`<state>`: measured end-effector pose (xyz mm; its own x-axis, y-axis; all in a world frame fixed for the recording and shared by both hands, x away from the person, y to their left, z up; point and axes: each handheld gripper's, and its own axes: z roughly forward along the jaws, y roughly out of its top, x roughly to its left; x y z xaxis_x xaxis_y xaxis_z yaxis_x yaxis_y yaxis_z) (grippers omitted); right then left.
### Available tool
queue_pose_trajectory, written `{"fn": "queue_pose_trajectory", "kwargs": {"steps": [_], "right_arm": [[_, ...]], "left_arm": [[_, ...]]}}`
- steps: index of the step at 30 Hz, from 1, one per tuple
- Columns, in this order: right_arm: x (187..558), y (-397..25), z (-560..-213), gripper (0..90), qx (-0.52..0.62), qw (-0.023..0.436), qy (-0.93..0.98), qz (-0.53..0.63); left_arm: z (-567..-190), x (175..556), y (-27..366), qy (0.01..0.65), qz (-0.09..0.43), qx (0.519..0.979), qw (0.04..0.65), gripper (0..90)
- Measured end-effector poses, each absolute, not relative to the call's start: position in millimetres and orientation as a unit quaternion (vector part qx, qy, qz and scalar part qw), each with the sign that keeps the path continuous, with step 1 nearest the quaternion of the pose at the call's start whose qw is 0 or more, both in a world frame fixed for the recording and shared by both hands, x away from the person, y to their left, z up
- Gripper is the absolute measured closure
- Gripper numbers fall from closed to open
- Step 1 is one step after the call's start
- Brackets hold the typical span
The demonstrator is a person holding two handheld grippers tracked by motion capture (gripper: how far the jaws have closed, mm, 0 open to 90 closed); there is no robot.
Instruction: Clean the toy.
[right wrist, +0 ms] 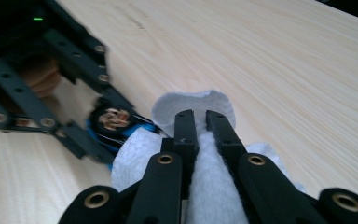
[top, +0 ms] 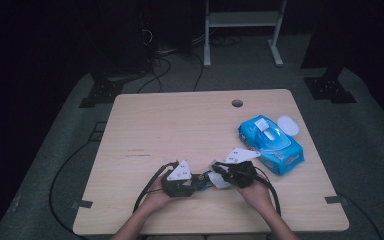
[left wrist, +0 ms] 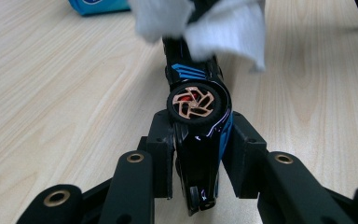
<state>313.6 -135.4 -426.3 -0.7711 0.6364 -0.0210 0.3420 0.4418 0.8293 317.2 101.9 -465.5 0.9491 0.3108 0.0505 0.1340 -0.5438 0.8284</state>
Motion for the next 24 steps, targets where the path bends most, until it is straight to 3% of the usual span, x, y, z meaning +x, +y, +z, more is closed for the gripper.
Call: {"fn": "queue_pose_trajectory", "kwargs": {"steps": [9,24], "right_arm": [[304,-118,-429,82.4,0.273,0.142,0.835,0.457],[310,-143,-427,82.4,0.308,0.185,0.826,0.434]], "left_arm": [[-467,317,100,0.128,0.092,0.873,0.461,65.9],[-466,318,102,0.136,0.096,0.872,0.460,65.1]]}}
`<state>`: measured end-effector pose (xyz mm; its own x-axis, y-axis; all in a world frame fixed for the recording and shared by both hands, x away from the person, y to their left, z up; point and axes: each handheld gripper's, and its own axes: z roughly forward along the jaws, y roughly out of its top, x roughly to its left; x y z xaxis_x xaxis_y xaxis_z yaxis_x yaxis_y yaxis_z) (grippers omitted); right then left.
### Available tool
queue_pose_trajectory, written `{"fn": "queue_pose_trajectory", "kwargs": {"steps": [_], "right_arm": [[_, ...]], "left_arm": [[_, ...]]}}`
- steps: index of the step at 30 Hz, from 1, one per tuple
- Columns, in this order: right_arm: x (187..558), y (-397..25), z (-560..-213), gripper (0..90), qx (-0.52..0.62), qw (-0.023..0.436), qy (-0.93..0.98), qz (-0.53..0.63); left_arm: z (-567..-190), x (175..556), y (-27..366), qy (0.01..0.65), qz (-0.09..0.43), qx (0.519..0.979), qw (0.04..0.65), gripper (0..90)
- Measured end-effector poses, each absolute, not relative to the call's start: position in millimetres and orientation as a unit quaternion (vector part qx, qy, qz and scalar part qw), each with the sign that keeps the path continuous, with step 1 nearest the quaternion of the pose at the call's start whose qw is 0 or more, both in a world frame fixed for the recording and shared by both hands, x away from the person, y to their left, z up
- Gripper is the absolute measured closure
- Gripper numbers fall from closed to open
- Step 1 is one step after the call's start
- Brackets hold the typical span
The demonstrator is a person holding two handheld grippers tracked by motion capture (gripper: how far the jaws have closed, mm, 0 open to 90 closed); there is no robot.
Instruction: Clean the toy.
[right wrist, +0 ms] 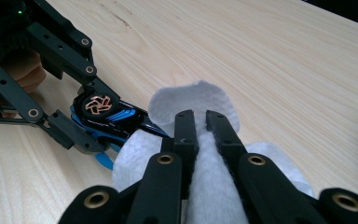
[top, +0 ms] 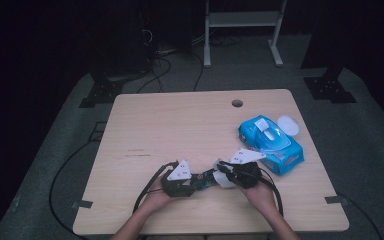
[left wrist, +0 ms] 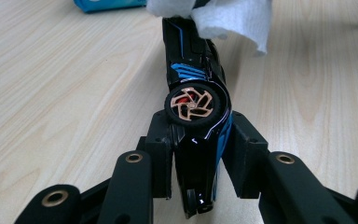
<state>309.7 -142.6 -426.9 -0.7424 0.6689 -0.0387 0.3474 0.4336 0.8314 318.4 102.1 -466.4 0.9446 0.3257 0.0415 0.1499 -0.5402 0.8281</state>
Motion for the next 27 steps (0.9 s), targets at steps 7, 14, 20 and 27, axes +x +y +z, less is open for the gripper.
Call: {"fn": "queue_pose_trajectory", "kwargs": {"steps": [7,14,20,27], "right_arm": [[309,-141,-427,82.4,0.298,0.183,0.832,0.432],[314,-155,-426,82.3,0.321,0.191,0.823,0.427],[311,-151,-426,82.2,0.313,0.188,0.824,0.432],[311,-152,-426,82.2,0.312,0.186,0.826,0.431]], "left_arm": [[-466,319,102,0.143,0.095,0.871,0.460,65.3],[-466,319,103,0.146,0.095,0.870,0.461,65.3],[-466,319,103,0.155,0.089,0.867,0.464,65.1],[-465,319,103,0.160,0.090,0.868,0.462,65.1]]}}
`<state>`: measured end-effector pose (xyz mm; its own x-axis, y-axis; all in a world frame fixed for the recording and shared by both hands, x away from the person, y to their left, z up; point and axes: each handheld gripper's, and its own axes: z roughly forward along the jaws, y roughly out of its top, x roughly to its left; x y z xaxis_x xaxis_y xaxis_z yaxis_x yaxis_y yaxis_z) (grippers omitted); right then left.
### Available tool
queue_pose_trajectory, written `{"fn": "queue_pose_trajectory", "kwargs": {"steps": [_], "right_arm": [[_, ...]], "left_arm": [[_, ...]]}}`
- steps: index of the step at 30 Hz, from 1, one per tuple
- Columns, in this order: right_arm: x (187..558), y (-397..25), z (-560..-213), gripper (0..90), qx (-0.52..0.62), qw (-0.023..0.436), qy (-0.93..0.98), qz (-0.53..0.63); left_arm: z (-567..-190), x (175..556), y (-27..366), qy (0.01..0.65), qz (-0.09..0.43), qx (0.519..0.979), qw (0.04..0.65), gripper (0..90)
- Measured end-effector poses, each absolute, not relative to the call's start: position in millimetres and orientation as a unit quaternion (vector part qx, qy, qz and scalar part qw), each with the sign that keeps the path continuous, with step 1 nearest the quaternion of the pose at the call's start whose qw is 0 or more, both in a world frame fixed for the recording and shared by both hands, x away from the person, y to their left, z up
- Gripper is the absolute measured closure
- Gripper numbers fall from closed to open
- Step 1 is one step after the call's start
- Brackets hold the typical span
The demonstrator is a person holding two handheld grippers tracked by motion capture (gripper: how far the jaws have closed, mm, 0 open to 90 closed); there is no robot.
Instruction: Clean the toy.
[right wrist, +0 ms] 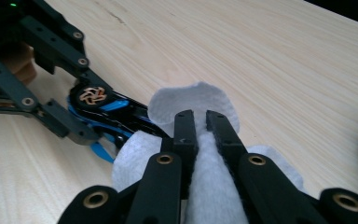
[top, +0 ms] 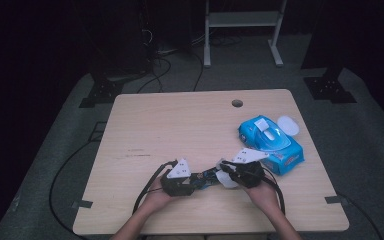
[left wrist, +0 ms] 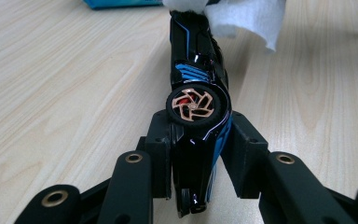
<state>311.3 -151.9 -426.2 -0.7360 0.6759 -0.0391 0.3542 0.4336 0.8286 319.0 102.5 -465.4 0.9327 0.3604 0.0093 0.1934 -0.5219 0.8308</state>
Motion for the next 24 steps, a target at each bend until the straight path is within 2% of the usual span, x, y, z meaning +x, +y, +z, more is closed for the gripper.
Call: {"fn": "queue_pose_trajectory", "kwargs": {"steps": [7,10,14,24], "right_arm": [[312,-154,-426,82.2,0.321,0.194,0.823,0.427],[309,-145,-428,82.2,0.312,0.160,0.821,0.450],[304,-132,-427,82.2,0.285,0.174,0.835,0.438],[312,-153,-427,82.1,0.322,0.189,0.822,0.430]], "left_arm": [[-465,320,103,0.162,0.088,0.868,0.462,65.1],[-466,320,103,0.162,0.087,0.867,0.463,65.0],[-466,320,103,0.166,0.087,0.866,0.464,64.9],[-466,321,104,0.166,0.091,0.866,0.462,65.0]]}}
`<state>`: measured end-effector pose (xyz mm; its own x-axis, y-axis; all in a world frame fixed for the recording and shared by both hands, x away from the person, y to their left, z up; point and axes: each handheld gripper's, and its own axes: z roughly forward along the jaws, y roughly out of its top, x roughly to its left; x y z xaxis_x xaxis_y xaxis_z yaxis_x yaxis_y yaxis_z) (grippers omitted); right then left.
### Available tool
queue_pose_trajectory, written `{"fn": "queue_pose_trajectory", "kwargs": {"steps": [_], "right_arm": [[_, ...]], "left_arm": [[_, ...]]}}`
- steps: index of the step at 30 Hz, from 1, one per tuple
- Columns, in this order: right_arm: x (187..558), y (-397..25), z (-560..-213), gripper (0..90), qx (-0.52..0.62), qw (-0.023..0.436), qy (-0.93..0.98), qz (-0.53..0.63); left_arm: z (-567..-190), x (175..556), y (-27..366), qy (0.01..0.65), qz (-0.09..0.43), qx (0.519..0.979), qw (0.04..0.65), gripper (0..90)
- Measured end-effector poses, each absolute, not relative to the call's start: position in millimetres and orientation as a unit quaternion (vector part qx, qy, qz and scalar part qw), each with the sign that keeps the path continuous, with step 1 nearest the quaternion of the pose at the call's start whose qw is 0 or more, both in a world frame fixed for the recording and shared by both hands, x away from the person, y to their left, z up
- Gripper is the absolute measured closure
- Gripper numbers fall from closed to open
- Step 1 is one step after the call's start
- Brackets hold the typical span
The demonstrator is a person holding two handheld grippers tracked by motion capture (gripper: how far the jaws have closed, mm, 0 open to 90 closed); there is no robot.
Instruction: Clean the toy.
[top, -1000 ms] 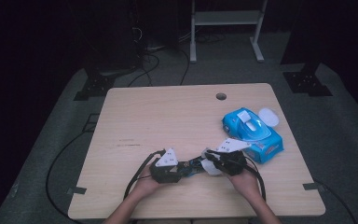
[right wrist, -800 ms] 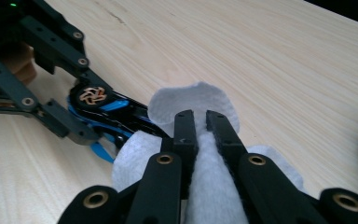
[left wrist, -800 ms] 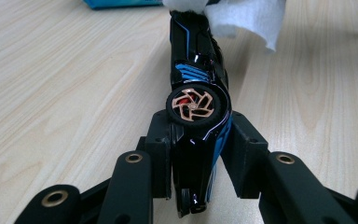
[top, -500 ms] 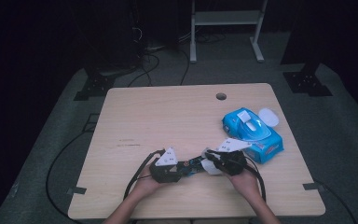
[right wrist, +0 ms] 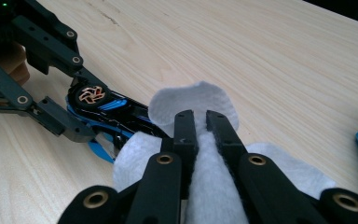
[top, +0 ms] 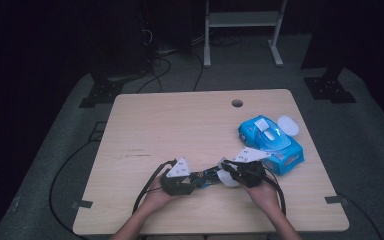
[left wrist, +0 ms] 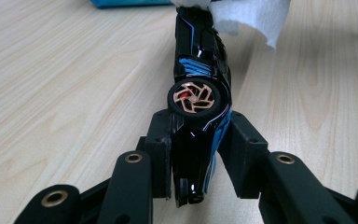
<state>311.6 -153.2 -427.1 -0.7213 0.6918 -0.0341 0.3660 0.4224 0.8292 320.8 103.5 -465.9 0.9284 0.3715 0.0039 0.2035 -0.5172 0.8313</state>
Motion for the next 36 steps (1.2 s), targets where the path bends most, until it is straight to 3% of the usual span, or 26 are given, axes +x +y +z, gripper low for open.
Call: {"fn": "queue_pose_trajectory", "kwargs": {"steps": [16,20,36], "right_arm": [[312,-156,-426,82.1,0.325,0.192,0.822,0.427],[307,-143,-428,81.8,0.300,0.165,0.828,0.444],[312,-156,-428,81.8,0.317,0.188,0.823,0.433]], "left_arm": [[-464,320,105,0.161,0.099,0.869,0.458,65.0],[-466,320,103,0.160,0.097,0.870,0.457,65.1],[-466,319,102,0.155,0.102,0.872,0.453,65.7]]}}
